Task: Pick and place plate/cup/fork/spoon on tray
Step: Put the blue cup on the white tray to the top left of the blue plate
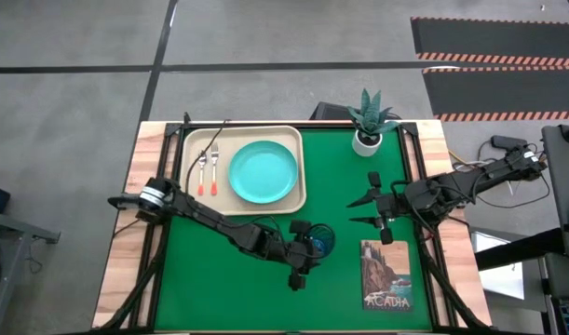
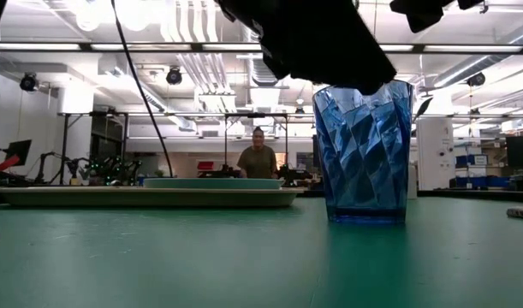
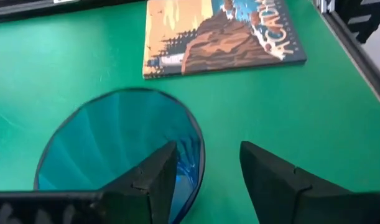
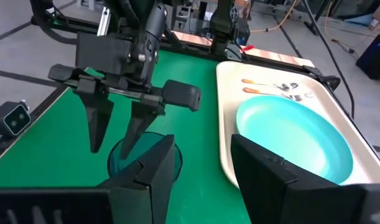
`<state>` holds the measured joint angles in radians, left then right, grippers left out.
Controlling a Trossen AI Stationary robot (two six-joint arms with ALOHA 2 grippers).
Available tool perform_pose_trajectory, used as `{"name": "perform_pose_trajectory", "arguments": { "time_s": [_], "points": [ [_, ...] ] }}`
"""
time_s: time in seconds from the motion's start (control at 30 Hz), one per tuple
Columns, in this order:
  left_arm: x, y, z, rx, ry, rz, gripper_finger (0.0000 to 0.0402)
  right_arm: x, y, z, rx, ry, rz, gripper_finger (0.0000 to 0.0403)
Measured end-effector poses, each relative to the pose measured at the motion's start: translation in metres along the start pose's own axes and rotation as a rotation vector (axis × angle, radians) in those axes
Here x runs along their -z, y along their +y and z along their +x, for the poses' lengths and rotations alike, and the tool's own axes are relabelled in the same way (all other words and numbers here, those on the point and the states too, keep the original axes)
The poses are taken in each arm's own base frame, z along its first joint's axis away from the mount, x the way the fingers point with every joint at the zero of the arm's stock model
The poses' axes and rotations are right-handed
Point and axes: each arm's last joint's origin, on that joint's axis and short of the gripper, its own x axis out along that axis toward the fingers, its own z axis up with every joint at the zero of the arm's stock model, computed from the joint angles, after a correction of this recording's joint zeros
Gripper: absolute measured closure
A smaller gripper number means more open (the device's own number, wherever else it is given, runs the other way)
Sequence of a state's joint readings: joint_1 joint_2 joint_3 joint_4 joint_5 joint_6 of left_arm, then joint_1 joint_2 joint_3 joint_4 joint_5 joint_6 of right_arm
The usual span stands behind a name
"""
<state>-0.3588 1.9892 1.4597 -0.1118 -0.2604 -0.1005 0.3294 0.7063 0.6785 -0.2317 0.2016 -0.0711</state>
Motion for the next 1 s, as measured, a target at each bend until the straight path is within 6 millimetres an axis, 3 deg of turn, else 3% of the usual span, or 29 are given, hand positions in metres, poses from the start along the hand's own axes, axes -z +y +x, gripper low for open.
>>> {"name": "perform_pose_trajectory", "arguments": {
  "time_s": [0.27, 0.4, 0.57, 0.77, 0.9, 1.0],
  "points": [
    [0.006, 0.012, 0.005, 0.027, 0.021, -0.105, 0.0258, 0.0, 0.0, 0.0, 0.0, 0.001, -0.005, 0.0252],
    [0.014, 0.013, 0.006, 0.037, 0.056, -0.113, 0.0301, 0.0, 0.0, 0.0, 0.0, 0.002, 0.005, 0.0252],
    [0.018, 0.012, 0.008, 0.039, 0.07, -0.109, 0.0384, 0.0, 0.0, 0.0, 0.0, 0.003, 0.006, 0.0252],
    [0.016, 0.013, 0.006, 0.038, 0.061, -0.073, 0.0395, 0.0, 0.0, 0.001, 0.0, 0.003, 0.007, 0.0252],
    [0.005, 0.015, -0.009, 0.04, 0.035, -0.009, 0.0398, 0.0, 0.0, 0.001, 0.0, 0.005, 0.008, 0.0252],
    [-0.006, 0.021, -0.034, 0.038, 0.055, 0.041, 0.0398, 0.001, 0.0, 0.001, 0.0, 0.006, 0.008, 0.0252]
  ]
}}
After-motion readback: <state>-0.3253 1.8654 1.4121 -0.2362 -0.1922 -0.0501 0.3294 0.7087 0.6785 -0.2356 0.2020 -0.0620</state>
